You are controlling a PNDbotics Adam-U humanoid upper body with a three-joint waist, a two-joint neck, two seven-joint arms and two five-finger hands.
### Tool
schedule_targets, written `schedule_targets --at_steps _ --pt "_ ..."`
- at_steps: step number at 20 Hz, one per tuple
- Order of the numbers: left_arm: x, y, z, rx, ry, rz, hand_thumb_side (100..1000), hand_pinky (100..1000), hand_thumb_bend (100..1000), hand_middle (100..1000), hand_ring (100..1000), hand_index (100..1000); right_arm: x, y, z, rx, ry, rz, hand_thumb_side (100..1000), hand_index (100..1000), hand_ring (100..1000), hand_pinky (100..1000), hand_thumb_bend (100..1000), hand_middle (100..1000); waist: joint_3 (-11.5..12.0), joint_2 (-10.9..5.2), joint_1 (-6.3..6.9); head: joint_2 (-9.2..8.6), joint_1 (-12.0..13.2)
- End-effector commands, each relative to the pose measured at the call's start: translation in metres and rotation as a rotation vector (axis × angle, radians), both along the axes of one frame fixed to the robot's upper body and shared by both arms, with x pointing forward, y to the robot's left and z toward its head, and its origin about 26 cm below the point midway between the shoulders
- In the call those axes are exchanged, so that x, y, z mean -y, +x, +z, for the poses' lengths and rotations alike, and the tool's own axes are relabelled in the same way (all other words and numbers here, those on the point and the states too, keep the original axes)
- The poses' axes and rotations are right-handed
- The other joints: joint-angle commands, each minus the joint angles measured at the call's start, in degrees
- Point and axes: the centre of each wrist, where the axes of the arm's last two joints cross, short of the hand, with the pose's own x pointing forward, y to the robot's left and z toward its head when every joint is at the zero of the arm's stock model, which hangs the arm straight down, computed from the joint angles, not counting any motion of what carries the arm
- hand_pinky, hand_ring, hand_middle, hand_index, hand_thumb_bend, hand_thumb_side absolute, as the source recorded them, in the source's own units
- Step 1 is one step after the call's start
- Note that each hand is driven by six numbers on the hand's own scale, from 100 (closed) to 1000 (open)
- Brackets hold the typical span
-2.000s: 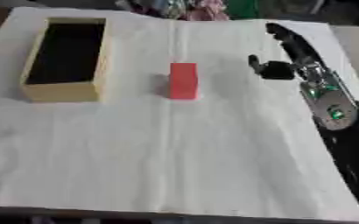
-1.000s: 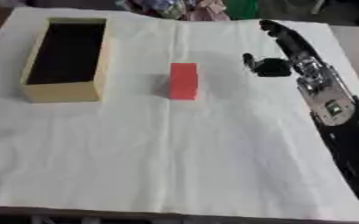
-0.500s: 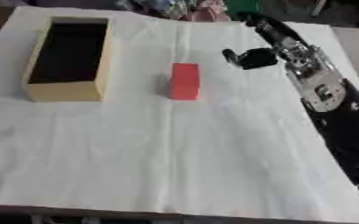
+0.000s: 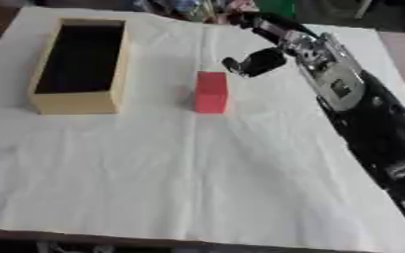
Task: Pick up objects on the table and place them in the box.
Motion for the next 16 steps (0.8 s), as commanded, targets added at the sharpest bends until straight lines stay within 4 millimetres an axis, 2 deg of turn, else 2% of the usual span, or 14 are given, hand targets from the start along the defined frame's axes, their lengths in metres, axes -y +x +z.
schedule_targets --at_steps 1,9,16 --pt "-0.001 0.000 0.006 0.018 0.011 -0.008 287 1000 100 691 817 762 -0.006 0.001 0.013 0.015 -0.041 0.034 220 1000 1000 1000 280 956 0.08 -1.13 0.20 -0.05 -0.19" --pt "-0.001 0.000 0.006 0.018 0.012 -0.010 288 1000 100 691 816 762 -0.021 -0.004 0.014 -0.023 -0.095 0.121 245 1000 1000 1000 290 958 -0.08 -1.18 0.10 -0.03 -0.28" --pt "-0.001 0.001 0.006 0.018 0.013 -0.011 289 1000 100 691 816 762 -0.026 -0.001 0.003 -0.087 -0.136 0.135 277 1000 1000 1000 307 959 -0.02 -1.18 -0.12 -0.10 -0.31"
